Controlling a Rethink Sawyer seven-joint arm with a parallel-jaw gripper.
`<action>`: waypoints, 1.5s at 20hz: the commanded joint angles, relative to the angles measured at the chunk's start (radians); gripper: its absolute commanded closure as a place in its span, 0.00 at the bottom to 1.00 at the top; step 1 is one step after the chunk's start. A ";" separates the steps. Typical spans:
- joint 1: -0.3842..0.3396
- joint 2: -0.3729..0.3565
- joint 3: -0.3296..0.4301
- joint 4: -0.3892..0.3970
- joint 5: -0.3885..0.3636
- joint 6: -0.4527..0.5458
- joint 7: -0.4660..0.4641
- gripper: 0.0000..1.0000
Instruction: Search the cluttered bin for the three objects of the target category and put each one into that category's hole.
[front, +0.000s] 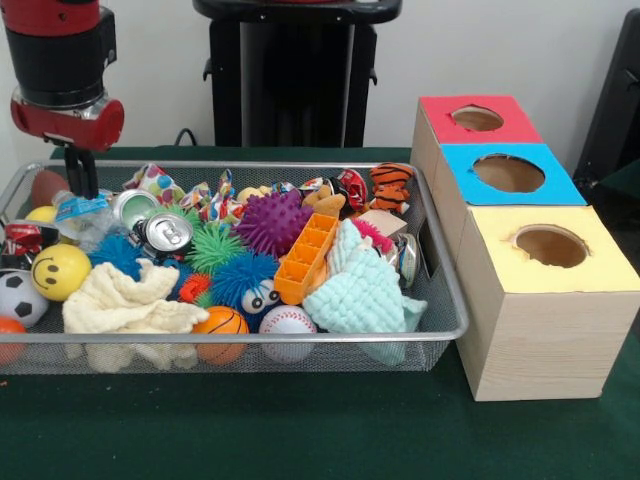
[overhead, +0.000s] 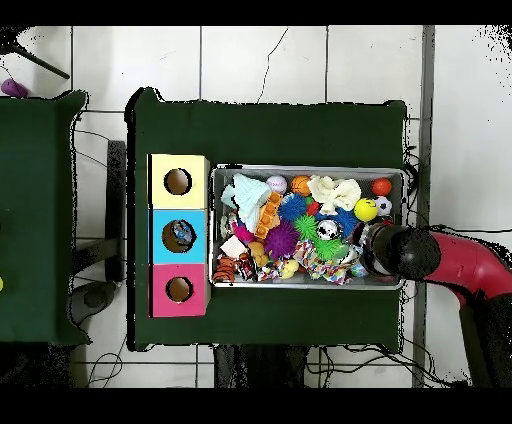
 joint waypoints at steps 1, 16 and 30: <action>-0.023 0.067 0.037 -0.026 -0.074 -0.044 -0.152 1.00; -0.056 0.128 0.047 0.016 -0.082 -0.064 -0.134 0.00; -0.071 0.243 0.045 -0.013 -0.120 -0.131 -0.149 0.00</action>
